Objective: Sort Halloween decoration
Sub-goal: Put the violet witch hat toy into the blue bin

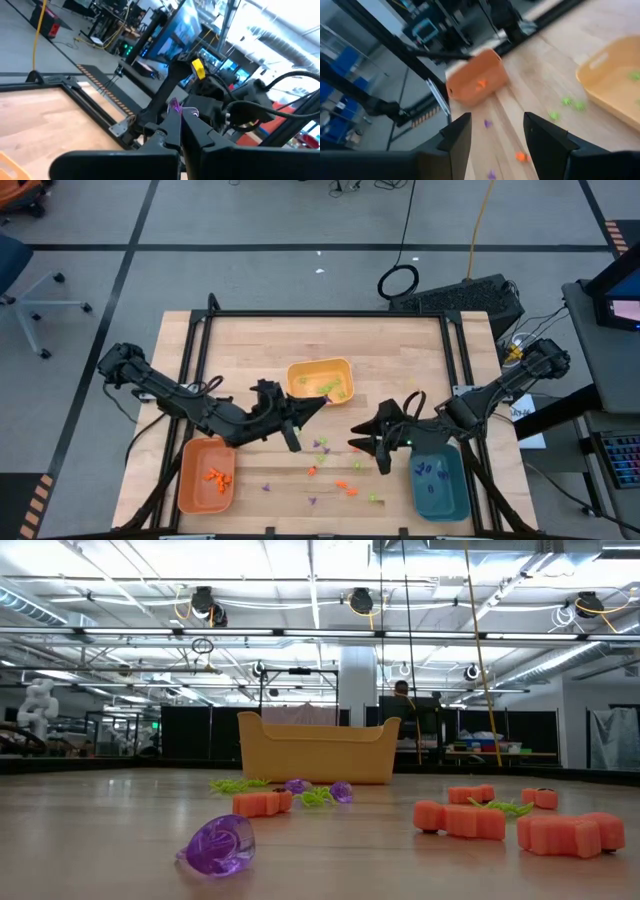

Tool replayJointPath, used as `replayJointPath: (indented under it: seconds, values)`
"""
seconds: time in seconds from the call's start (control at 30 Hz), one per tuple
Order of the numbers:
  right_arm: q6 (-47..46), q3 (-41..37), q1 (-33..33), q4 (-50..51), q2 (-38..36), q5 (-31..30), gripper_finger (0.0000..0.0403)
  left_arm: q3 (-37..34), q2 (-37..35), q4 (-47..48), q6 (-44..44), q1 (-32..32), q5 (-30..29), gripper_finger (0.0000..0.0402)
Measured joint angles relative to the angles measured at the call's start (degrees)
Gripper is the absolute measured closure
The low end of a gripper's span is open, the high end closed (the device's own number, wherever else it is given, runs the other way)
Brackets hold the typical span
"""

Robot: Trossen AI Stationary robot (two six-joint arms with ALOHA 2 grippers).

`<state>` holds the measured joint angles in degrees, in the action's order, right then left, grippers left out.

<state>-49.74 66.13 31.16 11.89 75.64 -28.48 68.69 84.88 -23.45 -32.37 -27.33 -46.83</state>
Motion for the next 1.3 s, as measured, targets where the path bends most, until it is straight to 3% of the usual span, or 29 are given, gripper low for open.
replayJointPath:
  seconds: [0.23, 0.67, 0.9, 1.3]
  values:
    - [6.1, 0.0, 0.0, -8.2, 0.0, -1.7, 0.0234, 0.0, -0.5, -0.2, 0.2, 0.0, 2.8, 0.0401]
    - [8.0, 0.0, 0.0, -9.1, 0.0, -1.6, 0.0234, 0.0, -3.1, 0.2, 5.0, -0.1, 8.1, 0.0401]
    - [9.7, 0.0, 0.1, -9.1, 0.0, -1.4, 0.0234, 0.0, -3.6, -0.2, 16.0, 0.0, 13.0, 0.0401]
    - [11.5, 0.0, 0.1, -9.0, 0.0, 0.2, 0.0234, 0.0, -3.6, -0.1, 45.0, 0.0, 16.2, 0.0401]
